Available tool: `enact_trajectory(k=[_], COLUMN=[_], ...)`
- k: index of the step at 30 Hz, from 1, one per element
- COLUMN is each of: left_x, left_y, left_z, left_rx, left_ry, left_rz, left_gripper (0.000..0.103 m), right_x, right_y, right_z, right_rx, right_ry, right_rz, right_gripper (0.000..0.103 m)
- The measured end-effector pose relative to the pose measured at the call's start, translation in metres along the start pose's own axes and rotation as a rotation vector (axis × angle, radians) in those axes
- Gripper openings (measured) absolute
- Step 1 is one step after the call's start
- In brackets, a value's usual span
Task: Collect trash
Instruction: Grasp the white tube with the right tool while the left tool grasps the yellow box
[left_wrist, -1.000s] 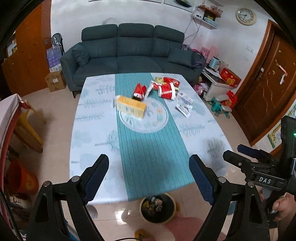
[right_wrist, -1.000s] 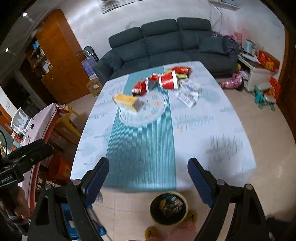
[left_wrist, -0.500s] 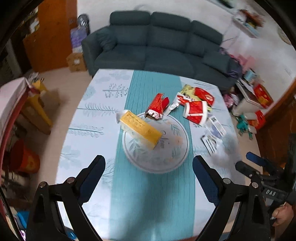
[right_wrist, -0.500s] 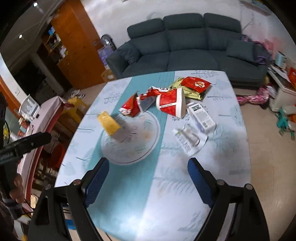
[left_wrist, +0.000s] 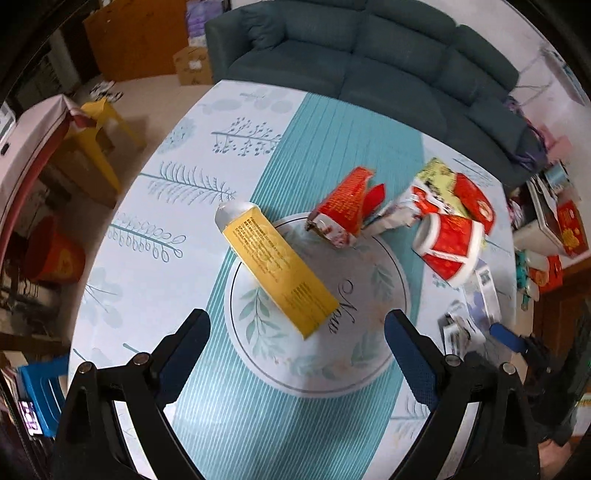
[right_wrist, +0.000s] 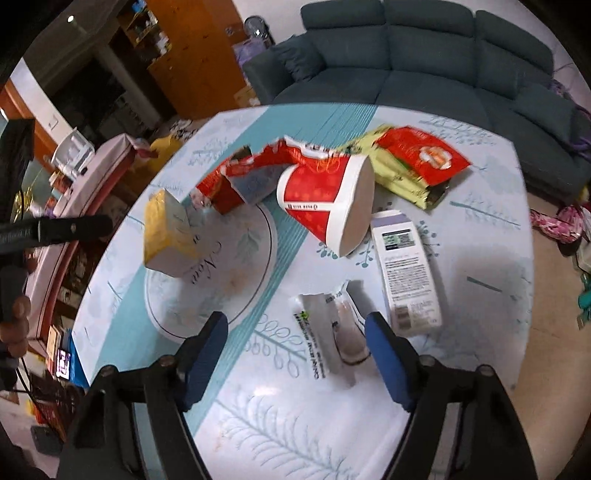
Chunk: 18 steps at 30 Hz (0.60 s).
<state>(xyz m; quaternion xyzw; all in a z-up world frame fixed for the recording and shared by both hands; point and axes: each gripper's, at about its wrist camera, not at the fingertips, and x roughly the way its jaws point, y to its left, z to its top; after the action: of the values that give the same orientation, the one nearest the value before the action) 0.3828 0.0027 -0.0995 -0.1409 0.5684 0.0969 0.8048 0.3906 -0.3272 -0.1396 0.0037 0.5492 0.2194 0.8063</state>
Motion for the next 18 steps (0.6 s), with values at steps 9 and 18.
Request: enact_trajectory(k=[9,18], left_x=[0.046,0.083], left_y=[0.01,0.011], left_z=[0.024,0.037], left_rx=[-0.098,-0.187], left_ry=[0.073,0.14], left_rz=[0.051,0.103], left_gripper=[0.094,0.094], right_x=[0.034,0.051], right_y=[-0.003,-0.011], right_z=[0.003,0.002], right_rx=[-0.135,-0.151], right_ry=[0.072,0.145], right_rz=[-0.078,-0.09], right_gripper=[0.056,0.032])
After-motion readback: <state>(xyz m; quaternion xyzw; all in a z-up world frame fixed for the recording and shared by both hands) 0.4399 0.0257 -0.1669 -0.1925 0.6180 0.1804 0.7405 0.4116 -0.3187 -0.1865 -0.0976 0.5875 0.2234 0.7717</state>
